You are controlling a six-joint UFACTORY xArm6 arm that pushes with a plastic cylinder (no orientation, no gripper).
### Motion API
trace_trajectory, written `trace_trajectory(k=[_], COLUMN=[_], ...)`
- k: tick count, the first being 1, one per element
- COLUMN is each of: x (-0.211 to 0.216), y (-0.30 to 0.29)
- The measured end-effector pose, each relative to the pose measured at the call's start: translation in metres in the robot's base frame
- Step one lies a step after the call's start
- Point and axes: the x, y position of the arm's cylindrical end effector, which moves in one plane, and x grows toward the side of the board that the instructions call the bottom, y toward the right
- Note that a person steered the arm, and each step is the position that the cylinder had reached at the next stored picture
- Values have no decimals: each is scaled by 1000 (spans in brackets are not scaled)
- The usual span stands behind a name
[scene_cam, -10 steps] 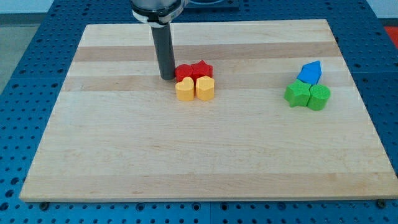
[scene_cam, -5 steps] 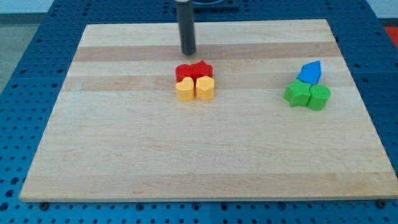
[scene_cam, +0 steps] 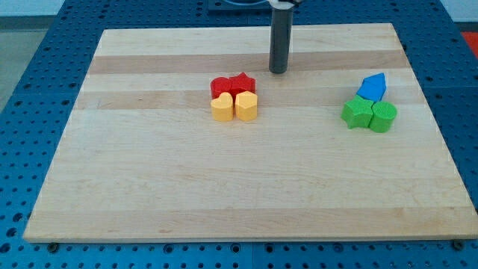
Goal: Separate the yellow blocks and red blocks
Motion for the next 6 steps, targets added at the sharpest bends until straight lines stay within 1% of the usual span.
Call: trace_trajectory(k=[3, 6], x=[57, 75], y=[-8, -75])
